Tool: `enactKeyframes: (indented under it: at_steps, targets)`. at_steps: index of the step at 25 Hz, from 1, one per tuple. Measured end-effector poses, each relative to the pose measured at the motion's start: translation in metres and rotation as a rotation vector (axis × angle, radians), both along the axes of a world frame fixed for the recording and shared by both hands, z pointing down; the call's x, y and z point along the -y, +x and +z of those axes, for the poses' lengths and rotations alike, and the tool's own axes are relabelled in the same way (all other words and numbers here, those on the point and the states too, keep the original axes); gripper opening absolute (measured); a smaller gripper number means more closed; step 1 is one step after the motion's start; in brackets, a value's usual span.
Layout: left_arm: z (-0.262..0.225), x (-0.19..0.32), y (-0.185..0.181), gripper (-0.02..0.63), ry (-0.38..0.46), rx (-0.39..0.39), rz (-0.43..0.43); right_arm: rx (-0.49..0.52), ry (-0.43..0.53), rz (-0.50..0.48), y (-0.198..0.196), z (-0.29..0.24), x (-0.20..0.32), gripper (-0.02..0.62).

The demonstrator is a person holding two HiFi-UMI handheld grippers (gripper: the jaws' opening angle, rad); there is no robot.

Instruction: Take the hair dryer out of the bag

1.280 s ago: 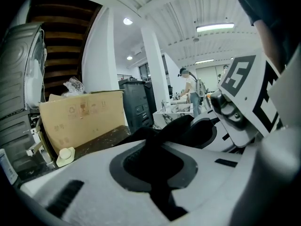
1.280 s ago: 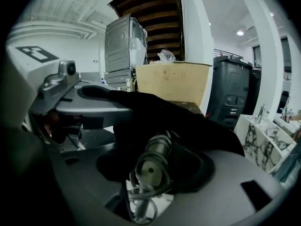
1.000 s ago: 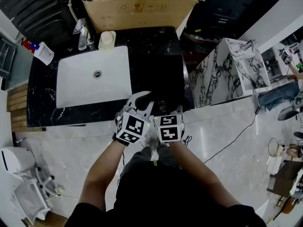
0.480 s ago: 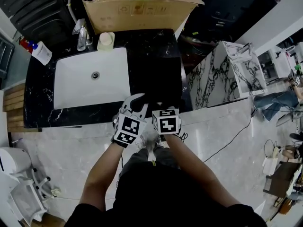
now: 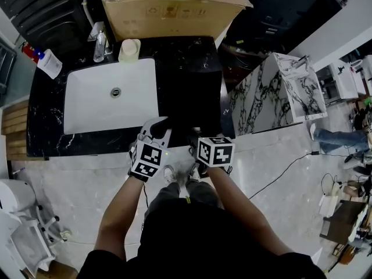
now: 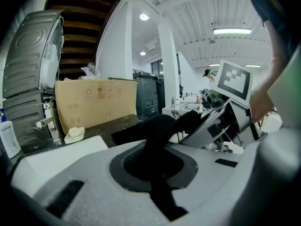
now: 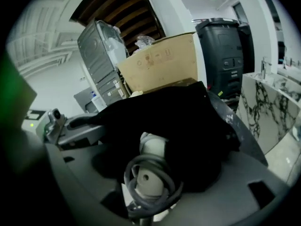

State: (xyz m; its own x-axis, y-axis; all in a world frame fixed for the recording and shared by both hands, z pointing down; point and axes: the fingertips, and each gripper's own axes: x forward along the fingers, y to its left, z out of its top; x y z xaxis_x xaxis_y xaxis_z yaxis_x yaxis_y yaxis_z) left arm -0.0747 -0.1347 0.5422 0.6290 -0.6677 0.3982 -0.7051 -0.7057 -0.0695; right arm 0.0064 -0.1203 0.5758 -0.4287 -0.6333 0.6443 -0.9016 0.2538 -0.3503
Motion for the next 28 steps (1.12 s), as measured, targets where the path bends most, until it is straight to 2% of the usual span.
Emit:
enactKeyframes:
  at_steps: [2, 4, 7, 11, 13, 19, 22, 28]
  targets:
    - [-0.001, -0.001, -0.001, 0.033, 0.007, 0.009, 0.012, 0.069, -0.020, 0.053, 0.005, 0.000, 0.000, 0.302]
    - [-0.007, -0.004, 0.001, 0.034, 0.018, 0.010, 0.033, 0.065, -0.020, 0.072, 0.005, 0.002, 0.001, 0.301]
    - [-0.022, -0.012, 0.013, 0.032, 0.038, 0.000, 0.076, -0.047, 0.023, 0.061, 0.004, 0.003, 0.006, 0.302]
    - [-0.031, -0.020, 0.030, 0.032, 0.035, -0.009, 0.119, -0.273, 0.117, -0.026, -0.004, 0.008, 0.014, 0.301]
    - [-0.028, -0.020, 0.031, 0.032, 0.023, -0.022, 0.109, -0.301, 0.116, -0.041, -0.006, 0.010, 0.016, 0.301]
    - [-0.023, -0.007, 0.023, 0.032, 0.004, -0.043, 0.057, -0.258, 0.081, -0.091, -0.008, 0.014, 0.020, 0.281]
    - [-0.020, 0.002, 0.019, 0.032, 0.001, -0.042, 0.031, -0.187, 0.073, -0.116, -0.007, 0.011, 0.017, 0.257]
    - [-0.021, 0.015, 0.014, 0.032, 0.005, -0.030, 0.008, -0.038, 0.068, -0.105, -0.001, -0.004, 0.010, 0.239]
